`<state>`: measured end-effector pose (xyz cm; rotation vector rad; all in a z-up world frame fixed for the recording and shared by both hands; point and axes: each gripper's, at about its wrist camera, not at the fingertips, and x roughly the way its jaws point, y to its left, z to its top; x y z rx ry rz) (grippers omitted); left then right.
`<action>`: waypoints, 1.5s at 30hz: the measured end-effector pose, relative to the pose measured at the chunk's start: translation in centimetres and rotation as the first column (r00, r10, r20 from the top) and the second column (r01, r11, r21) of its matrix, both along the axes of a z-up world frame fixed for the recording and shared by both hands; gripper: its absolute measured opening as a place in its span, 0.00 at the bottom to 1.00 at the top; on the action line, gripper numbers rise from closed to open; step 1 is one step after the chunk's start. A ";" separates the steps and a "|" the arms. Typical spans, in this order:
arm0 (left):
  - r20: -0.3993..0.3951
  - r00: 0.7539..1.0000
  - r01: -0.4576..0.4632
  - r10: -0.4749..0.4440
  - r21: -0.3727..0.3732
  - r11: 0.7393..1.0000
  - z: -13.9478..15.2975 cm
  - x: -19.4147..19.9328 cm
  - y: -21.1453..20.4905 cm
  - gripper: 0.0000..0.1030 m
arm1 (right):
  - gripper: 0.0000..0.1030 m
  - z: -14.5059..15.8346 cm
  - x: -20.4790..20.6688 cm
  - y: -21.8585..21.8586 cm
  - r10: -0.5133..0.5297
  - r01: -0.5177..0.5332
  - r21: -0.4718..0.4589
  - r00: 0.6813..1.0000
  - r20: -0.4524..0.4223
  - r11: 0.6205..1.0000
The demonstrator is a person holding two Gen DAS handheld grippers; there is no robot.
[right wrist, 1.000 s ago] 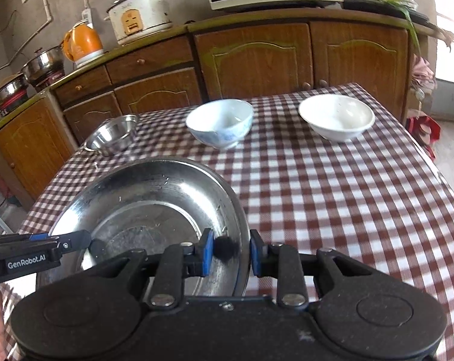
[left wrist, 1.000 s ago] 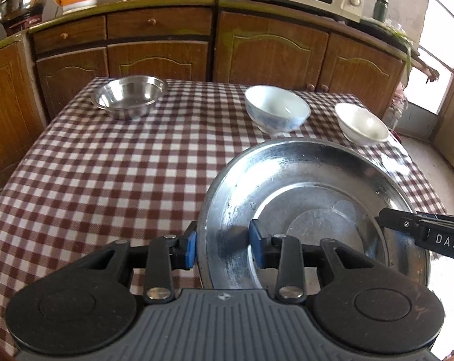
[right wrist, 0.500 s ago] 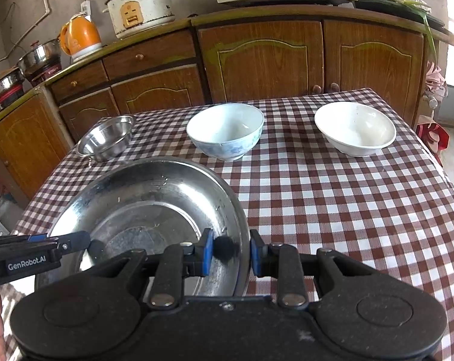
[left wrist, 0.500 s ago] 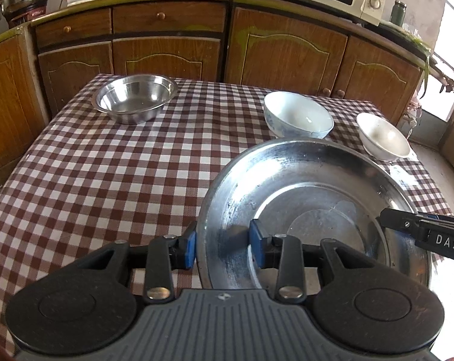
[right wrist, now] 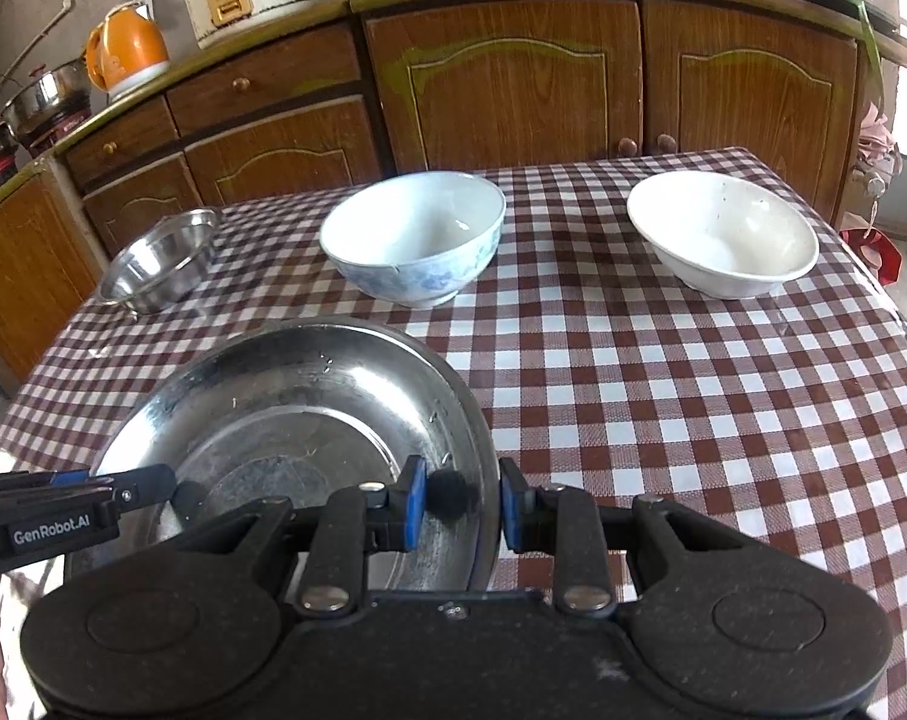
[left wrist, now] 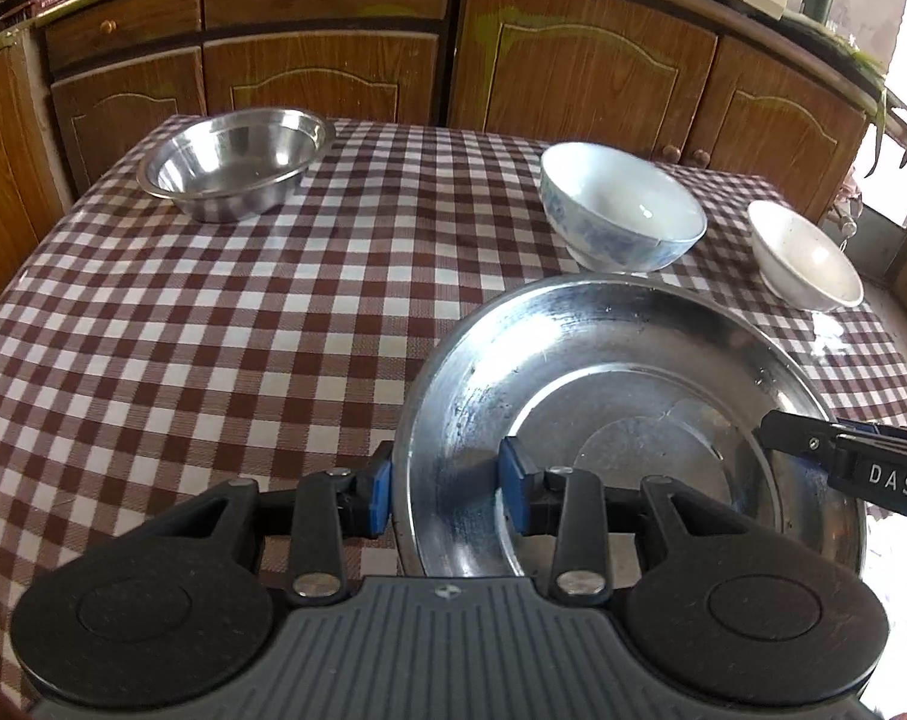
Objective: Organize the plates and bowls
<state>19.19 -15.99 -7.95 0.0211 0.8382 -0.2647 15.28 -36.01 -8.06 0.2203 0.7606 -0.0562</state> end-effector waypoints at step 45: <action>0.071 0.993 -0.100 0.099 0.010 0.995 2.4 -2.5 2.3 0.77 | 0.74 3.3 -2.4 2.2 -0.025 0.038 -0.108 0.993 0.120 0.993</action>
